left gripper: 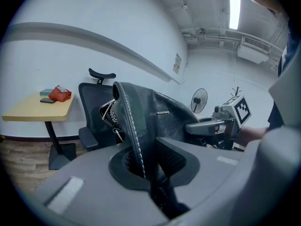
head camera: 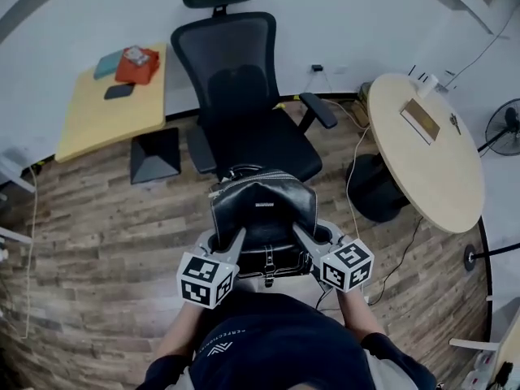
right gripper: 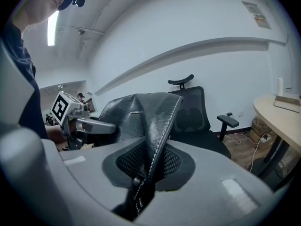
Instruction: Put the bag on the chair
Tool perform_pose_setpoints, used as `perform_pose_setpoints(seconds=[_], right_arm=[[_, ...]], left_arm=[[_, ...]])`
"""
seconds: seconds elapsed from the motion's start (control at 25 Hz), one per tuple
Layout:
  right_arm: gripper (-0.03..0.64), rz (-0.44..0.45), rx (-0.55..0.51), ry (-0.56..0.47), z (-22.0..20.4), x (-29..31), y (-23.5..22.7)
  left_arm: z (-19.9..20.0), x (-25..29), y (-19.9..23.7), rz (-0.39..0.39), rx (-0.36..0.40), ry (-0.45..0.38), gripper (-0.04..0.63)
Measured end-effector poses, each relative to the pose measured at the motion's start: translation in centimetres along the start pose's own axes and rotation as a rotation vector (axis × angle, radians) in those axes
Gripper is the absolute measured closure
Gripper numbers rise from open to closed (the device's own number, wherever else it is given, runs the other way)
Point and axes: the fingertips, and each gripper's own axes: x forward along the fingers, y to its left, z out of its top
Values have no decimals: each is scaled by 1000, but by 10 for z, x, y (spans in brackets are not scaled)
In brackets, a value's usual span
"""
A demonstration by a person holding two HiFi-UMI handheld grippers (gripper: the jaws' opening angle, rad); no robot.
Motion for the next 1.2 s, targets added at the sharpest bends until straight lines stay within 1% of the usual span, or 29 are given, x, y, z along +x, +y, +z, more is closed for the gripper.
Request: perform_pose_setpoints(seconds=[0.24,0.44,0.6,0.84,1.0,1.2], right_arm=[[565,23,13,14,32,47,-21],[562,37,-13,46,55,92,-31],[561,39,-45,66,69,117,-39],[561,59,-66,86,86,139,-50],[560,82,-73,83,95,157,-60],[557,132,-87,89,104,182,-81]], left_arm=[[29,22,45,22,-9,-9,540],[43,35,88,38,-48,-29,540],[50,46,113,46,-73,-50,538],[63,56,133,65,-93,-66,539],[72,65,145,101,-89,-73,540],[80,83,161,167,-116,-63,541]])
